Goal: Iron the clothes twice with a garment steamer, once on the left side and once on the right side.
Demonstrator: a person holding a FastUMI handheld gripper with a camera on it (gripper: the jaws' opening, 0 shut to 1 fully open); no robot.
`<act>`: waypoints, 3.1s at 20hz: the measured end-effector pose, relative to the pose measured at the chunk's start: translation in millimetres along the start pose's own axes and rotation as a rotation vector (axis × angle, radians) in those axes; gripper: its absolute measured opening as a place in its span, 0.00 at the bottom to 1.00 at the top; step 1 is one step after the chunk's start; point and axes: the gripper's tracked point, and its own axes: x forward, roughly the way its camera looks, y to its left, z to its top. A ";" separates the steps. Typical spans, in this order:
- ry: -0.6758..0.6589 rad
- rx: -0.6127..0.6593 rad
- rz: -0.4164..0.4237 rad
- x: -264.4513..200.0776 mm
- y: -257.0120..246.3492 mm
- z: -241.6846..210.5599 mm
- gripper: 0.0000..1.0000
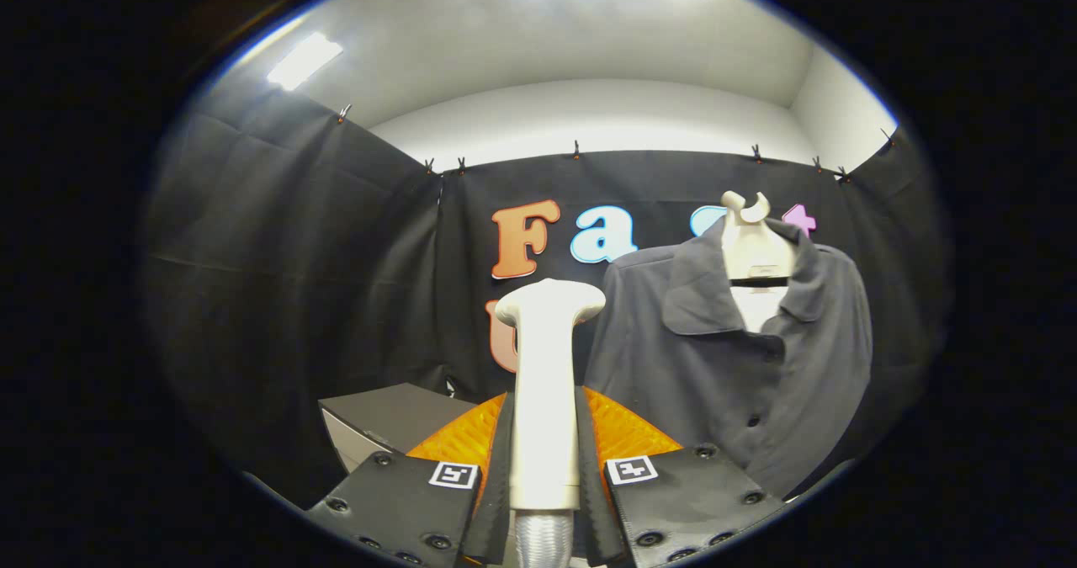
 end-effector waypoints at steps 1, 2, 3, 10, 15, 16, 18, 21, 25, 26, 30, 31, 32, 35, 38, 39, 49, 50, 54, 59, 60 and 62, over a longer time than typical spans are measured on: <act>-0.008 -0.004 -0.020 -16.7 -13.9 2.0 0.42; -0.013 -0.005 -0.043 -29.2 -24.8 1.5 0.42; -0.019 -0.001 -0.066 -41.8 -35.3 1.5 0.42; -0.048 -0.004 -0.204 -113.8 -84.7 -11.8 0.42; -0.059 0.047 -0.281 -125.1 -85.2 -32.2 0.42; -0.062 0.044 -0.285 -126.2 -83.1 -36.7 0.42; -0.057 0.029 -0.292 -122.6 -81.3 -48.1 0.42; -0.047 0.043 -0.302 -112.2 -83.5 -61.7 0.41; -0.040 0.040 -0.300 -96.1 -85.5 -73.0 0.42; -0.042 0.043 -0.295 -91.8 -84.4 -74.1 0.42; -0.053 0.033 -0.284 -74.8 -83.9 -74.8 0.42; -0.053 0.034 -0.285 -71.0 -85.6 -76.0 0.42; -0.053 0.039 -0.287 -67.0 -87.7 -75.8 0.42; -0.060 0.048 -0.298 -59.3 -93.7 -77.0 0.42; -0.057 0.050 -0.299 -52.2 -97.5 -79.8 0.42; -0.055 0.051 -0.300 -49.7 -99.6 -80.2 0.42; -0.045 0.017 -0.317 -46.1 -103.0 -89.7 0.42; -0.041 0.013 -0.320 -47.1 -103.8 -92.3 0.42; -0.018 0.011 -0.329 -53.9 -105.0 -105.0 0.42; 0.017 0.005 -0.337 -63.8 -103.5 -126.0 0.42; 0.025 0.012 -0.336 -65.5 -102.6 -130.8 0.42; 0.041 0.022 -0.336 -69.6 -101.1 -139.9 0.42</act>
